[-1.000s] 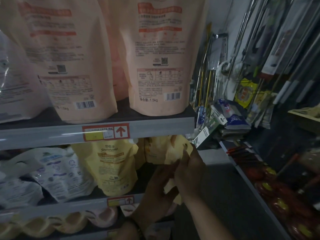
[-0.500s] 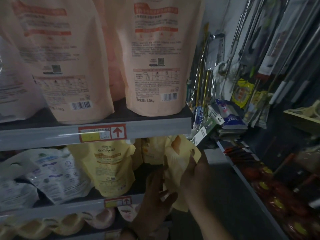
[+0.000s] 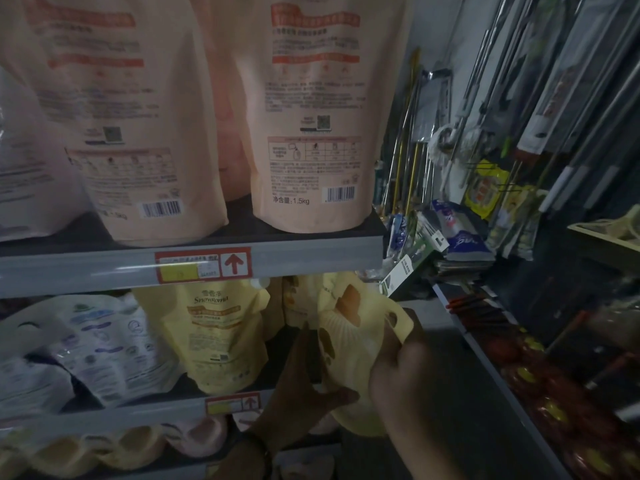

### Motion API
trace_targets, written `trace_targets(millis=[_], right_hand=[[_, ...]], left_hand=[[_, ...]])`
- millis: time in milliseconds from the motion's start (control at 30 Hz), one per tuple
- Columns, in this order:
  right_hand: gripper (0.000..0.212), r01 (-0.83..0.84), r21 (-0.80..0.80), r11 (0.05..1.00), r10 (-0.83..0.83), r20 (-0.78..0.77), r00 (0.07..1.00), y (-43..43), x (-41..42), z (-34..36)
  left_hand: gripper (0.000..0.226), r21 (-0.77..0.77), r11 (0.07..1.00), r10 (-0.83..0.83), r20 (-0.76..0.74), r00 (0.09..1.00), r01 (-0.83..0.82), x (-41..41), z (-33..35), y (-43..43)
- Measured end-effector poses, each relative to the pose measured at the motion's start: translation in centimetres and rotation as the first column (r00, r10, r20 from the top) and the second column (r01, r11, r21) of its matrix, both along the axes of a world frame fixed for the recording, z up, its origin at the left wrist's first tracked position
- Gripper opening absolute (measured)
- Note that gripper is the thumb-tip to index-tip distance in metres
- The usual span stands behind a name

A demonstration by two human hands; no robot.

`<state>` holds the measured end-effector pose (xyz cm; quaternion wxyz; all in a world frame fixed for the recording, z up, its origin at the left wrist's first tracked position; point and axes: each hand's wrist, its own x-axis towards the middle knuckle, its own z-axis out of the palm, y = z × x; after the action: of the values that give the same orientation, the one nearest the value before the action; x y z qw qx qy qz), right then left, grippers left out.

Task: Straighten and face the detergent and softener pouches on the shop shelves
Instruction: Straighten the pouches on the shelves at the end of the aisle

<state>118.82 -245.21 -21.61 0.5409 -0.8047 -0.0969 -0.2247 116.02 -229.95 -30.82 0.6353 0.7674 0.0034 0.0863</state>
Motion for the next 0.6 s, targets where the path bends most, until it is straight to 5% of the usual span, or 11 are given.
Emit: trace_targets(millis=[167, 333, 600], right_hand=[[0.029, -0.087, 0.042, 0.995, 0.087, 0.003, 0.996, -0.6, 0.3, 0.0], [0.049, -0.148, 0.071, 0.987, 0.15, -0.027, 0.988, 0.3, 2.2, -0.2], [0.026, -0.296, 0.235, 0.926, 0.321, -0.075, 0.944, 0.9, 5.4, -0.4]], left_hand=[[0.128, -0.074, 0.997, -0.023, -0.022, 0.999, 0.022, 0.1, -0.2, -0.1], [0.129, -0.028, 0.997, 0.074, -0.065, 0.995, -0.076, 1.0, -0.1, 0.2], [0.162, 0.095, 0.944, 0.305, 0.107, 0.946, -0.315, 1.7, 1.9, 0.3]])
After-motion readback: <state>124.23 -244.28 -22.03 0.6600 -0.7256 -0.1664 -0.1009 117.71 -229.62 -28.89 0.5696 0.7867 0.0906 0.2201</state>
